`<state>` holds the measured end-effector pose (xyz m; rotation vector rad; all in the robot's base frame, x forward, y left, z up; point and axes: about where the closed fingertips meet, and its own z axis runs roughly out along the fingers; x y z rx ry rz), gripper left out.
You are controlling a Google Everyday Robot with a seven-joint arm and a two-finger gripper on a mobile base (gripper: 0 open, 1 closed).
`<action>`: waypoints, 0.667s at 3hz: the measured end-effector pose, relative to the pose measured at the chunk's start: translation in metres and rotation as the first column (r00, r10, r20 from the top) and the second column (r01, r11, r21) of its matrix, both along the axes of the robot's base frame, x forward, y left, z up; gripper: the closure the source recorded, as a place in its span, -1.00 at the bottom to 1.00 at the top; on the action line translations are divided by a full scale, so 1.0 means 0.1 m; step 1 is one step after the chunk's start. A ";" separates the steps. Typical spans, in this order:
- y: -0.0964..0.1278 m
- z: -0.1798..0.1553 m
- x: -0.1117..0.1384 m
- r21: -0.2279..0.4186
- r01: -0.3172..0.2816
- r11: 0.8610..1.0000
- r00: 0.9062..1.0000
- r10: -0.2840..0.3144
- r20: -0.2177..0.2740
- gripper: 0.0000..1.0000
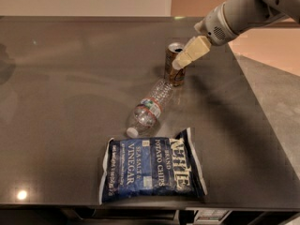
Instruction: Knock orange can over
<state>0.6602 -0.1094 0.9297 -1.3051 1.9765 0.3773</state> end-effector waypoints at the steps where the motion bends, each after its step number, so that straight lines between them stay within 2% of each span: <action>1: 0.14 -0.08 0.09 0.032 -0.011 0.999 1.000 0.011 0.003 -1.00; 2: 0.22 -0.17 0.13 0.057 -0.018 0.998 1.000 0.018 -0.009 -1.00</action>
Offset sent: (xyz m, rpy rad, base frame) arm 0.0171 0.0246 -0.0233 0.0852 0.0182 0.0168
